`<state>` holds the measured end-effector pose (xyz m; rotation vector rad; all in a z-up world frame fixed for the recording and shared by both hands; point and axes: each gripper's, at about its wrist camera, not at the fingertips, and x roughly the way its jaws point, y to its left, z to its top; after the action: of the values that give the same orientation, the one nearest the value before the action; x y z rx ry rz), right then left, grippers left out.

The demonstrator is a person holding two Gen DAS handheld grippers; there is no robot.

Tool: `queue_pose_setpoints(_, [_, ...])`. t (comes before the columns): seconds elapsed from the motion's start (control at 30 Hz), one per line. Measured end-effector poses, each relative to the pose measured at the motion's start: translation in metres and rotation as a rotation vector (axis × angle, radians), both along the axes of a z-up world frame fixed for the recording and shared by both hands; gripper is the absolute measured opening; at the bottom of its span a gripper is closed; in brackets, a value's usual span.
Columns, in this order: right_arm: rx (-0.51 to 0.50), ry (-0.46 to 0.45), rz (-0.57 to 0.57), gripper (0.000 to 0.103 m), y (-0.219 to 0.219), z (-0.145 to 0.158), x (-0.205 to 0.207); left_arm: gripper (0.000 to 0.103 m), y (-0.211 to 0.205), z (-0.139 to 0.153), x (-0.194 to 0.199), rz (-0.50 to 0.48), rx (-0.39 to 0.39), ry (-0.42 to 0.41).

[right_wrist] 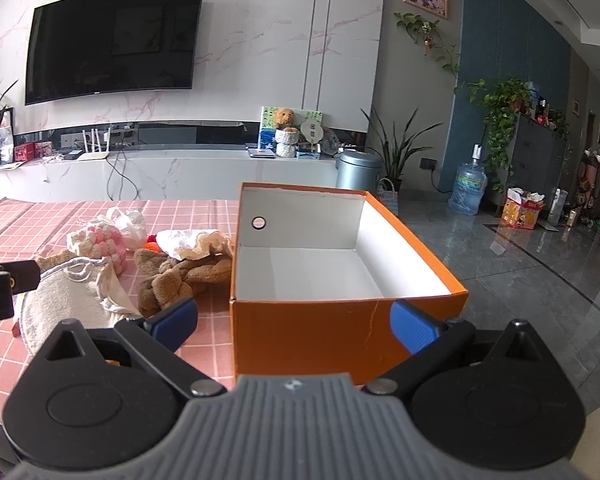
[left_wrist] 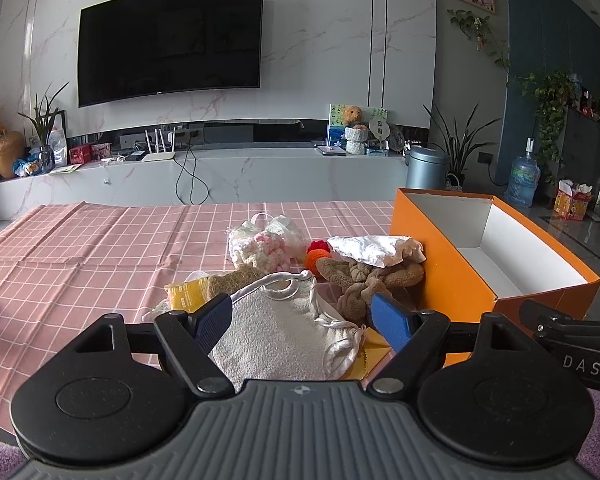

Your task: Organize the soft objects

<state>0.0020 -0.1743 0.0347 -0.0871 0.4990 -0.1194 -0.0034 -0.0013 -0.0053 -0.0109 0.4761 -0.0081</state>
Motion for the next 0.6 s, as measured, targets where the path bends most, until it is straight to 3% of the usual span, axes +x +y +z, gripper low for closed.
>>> queue_pose_setpoints(0.2, [0.047,-0.039,0.076,0.101,0.002,0.000,-0.001,0.084,0.015,-0.001,0.000,-0.011,-0.070,0.040])
queue_pose_setpoints(0.23, [0.051,-0.040,0.092,0.101,0.004,0.000,0.000,0.079,0.017,-0.002,0.001,-0.018,-0.075,0.052])
queue_pose_setpoints(0.33, [0.032,-0.054,0.145,0.100,0.015,0.001,0.002,0.068,0.026,-0.007,0.003,-0.047,-0.089,0.074])
queue_pose_setpoints(0.43, [0.004,-0.069,0.222,0.099,0.031,0.002,0.004,0.067,0.035,-0.009,0.005,-0.039,-0.102,0.082])
queue_pose_setpoints(0.5, [-0.009,-0.070,0.275,0.088,0.041,0.003,0.008,0.067,0.042,-0.009,0.007,-0.036,-0.116,0.080])
queue_pose_setpoints(0.6, [-0.012,-0.068,0.341,0.081,0.055,0.001,0.018,0.065,0.054,-0.011,0.013,-0.025,-0.144,0.096])
